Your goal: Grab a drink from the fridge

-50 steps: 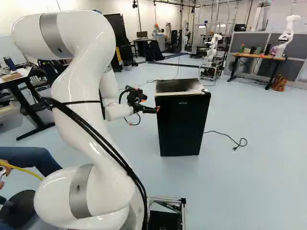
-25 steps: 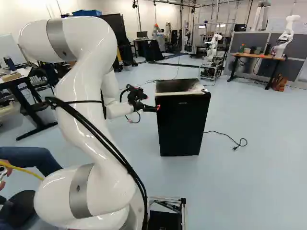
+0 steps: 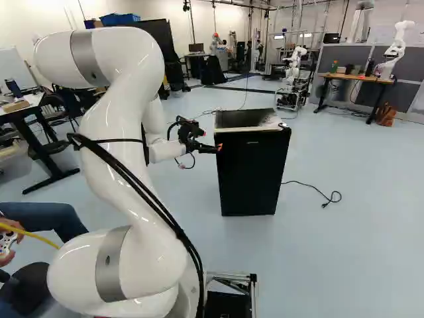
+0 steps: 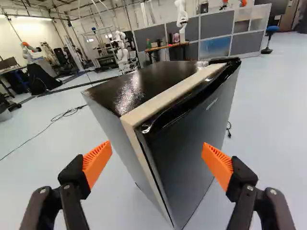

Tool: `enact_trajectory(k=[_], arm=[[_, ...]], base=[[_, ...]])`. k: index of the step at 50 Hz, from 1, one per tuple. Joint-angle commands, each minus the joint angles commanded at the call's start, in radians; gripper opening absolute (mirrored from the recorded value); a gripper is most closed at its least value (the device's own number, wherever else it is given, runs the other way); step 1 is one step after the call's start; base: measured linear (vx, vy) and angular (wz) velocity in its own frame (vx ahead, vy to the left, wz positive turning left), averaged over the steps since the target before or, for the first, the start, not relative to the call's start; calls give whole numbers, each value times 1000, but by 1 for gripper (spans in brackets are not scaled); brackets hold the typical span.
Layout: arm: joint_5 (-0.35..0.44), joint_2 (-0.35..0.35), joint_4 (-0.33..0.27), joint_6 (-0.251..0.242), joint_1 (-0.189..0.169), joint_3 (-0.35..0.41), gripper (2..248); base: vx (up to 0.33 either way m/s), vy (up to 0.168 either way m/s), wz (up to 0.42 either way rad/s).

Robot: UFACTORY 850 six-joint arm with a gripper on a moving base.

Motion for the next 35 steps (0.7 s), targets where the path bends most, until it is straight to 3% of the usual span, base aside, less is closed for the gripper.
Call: enact_trajectory(k=[10, 35], arm=[[0, 0, 0, -68, 0, 0, 247], [0, -4, 0, -78, -2, -7, 247]], base=[[0, 0, 0], [0, 0, 0]])
